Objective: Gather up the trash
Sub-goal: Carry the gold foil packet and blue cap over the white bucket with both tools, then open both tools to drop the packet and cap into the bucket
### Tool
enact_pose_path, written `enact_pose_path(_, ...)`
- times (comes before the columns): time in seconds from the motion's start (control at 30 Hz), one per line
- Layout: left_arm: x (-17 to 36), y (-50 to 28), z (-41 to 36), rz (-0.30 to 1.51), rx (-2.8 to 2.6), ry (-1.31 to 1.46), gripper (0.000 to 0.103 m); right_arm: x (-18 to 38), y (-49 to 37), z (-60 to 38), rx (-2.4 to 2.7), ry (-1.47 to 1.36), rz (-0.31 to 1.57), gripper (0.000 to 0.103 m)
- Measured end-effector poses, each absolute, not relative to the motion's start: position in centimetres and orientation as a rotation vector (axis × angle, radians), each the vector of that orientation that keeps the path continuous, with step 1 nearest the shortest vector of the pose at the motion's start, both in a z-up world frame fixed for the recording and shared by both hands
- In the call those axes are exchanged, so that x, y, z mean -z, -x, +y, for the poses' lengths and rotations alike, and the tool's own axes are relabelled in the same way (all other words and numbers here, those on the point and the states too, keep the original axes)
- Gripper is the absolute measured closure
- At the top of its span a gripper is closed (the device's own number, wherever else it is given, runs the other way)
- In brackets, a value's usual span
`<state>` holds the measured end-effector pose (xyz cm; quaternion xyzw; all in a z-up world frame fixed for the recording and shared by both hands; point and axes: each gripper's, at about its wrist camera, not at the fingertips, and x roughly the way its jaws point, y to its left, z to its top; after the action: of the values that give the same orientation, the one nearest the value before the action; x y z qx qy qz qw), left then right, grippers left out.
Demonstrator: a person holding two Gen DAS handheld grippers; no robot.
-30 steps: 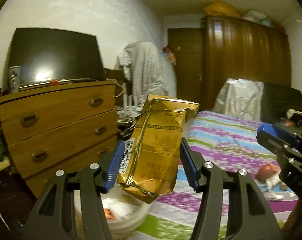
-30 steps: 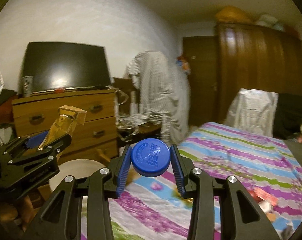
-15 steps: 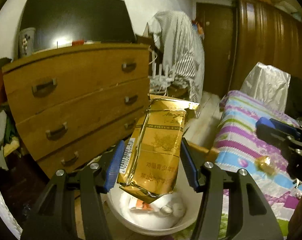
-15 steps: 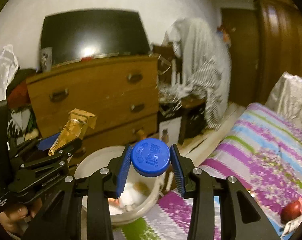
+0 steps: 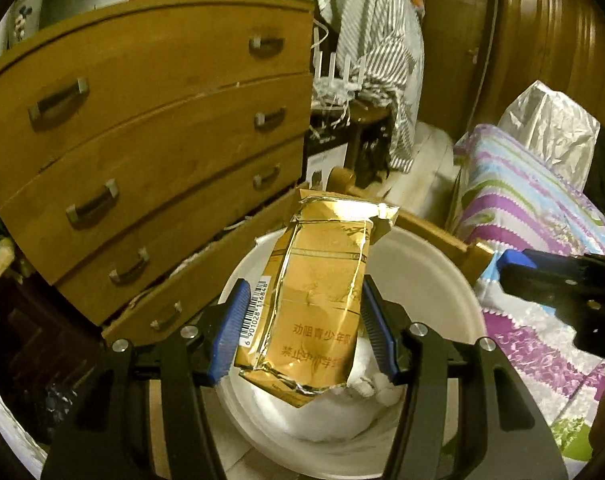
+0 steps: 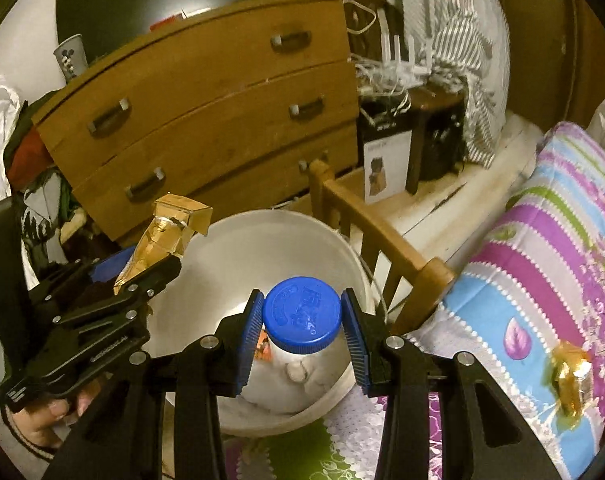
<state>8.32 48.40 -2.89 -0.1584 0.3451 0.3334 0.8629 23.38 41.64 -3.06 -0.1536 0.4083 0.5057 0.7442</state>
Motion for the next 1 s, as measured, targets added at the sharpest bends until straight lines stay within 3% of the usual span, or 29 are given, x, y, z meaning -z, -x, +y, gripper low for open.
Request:
enact_pose_path(0.73, 4.2, -8.5, 49.6, 0.755, -0.72, 0.347, 0.047, 3.7, -23.3, 41.6, -1.116, 0.349, 0.902, 0.062)
enact_pose_path(0.83, 4.1, -8.5, 49.7, 0.759, -0.726, 0.341, 0.042, 3.6, -23.4, 41.4, -1.112, 0.337, 0.898, 0.044)
enact_pose_path(0.87, 4.1, -8.5, 49.6, 0.757, -0.727, 0.341, 0.037, 3.5, -23.4, 41.3, -1.11, 0.33, 0.896, 0.043)
enact_pose_path(1.0, 4.1, -8.3, 49.8, 0.753, -0.736, 0.344, 0.035, 3.4, -23.7, 40.6, -1.106, 0.309, 0.895, 0.043)
